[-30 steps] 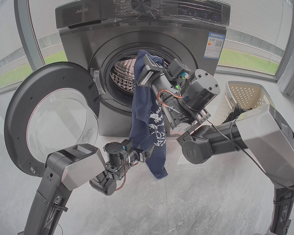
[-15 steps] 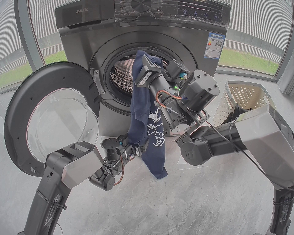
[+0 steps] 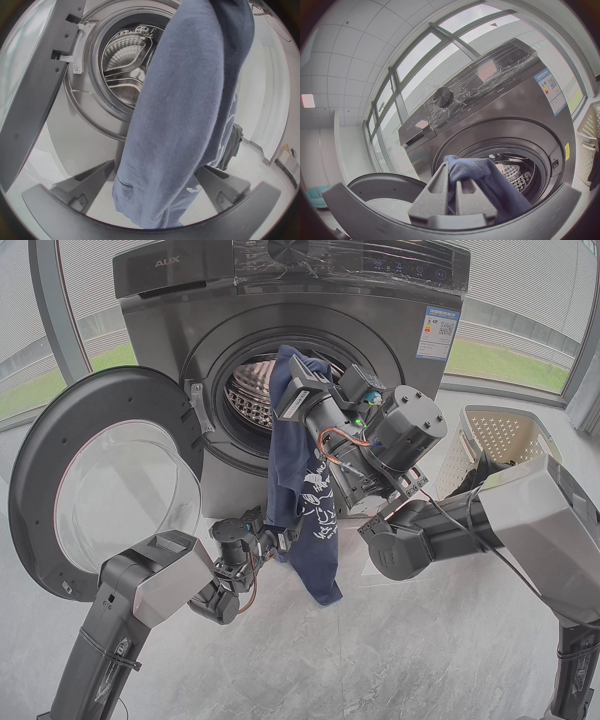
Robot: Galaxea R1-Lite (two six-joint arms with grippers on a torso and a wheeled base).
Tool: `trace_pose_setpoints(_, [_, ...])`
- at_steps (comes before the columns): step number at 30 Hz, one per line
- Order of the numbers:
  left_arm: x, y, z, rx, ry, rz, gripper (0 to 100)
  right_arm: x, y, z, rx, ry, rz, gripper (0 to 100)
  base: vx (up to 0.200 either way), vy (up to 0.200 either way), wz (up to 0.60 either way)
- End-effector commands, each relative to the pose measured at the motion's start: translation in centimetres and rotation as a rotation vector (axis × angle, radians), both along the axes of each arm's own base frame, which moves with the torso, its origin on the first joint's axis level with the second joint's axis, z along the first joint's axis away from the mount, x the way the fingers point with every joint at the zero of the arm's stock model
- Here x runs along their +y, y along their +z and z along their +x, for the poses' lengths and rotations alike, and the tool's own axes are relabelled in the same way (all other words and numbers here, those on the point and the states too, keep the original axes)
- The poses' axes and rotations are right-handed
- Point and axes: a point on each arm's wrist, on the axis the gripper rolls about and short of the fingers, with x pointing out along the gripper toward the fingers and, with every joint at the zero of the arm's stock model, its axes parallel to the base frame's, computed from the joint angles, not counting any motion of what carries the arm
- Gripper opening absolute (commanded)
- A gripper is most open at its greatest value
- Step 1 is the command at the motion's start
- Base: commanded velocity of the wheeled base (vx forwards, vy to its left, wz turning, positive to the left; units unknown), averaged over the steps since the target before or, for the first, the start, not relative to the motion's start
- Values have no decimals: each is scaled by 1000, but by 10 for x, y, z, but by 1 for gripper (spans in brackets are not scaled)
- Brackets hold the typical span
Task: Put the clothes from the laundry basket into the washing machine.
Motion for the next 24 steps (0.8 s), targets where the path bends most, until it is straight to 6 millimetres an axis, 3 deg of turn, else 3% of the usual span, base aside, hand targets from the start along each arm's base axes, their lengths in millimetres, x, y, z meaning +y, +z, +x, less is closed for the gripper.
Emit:
trace_pose_setpoints(1, [-2,0,2,-7,0,-4,0,0,0,0,0,1,0,0,0,0,0])
trace_pose_setpoints(16, [-3,-3,-1,-25,-10,-12,0,-4,-3,2,5,-16,2,0,0,0,0])
trace_pose_setpoints(22, [9,33,-36,-43,-65,-15,0,-23,-15,17,34,-68,-24,0,0,0,0])
trace_pose_setpoints(24, [24,67,-64,-43,-97,-18,0,-38,-24,22,64,-101,-51,0,0,0,0])
